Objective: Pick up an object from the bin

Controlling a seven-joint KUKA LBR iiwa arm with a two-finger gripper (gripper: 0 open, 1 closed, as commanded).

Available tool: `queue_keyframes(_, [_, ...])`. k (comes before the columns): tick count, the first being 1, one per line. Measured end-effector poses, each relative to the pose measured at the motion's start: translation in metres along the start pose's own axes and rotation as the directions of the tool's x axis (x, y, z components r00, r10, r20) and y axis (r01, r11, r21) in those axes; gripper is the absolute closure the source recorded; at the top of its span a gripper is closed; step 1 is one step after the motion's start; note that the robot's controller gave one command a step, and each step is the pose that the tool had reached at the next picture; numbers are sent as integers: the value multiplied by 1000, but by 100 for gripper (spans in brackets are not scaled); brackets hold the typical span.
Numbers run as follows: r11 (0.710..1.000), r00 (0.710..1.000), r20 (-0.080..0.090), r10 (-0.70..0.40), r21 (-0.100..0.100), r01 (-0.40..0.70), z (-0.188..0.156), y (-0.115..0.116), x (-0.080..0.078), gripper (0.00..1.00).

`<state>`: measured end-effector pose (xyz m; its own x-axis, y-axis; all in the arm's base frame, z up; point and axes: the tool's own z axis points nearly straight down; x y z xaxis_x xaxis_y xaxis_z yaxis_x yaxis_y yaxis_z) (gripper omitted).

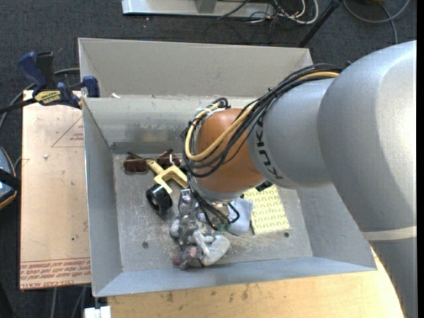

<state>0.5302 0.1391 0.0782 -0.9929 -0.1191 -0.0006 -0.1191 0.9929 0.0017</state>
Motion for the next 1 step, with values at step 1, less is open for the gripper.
queue_keyframes(1, [1000,1000,11,23,0,-23,-182,0,-16,100])
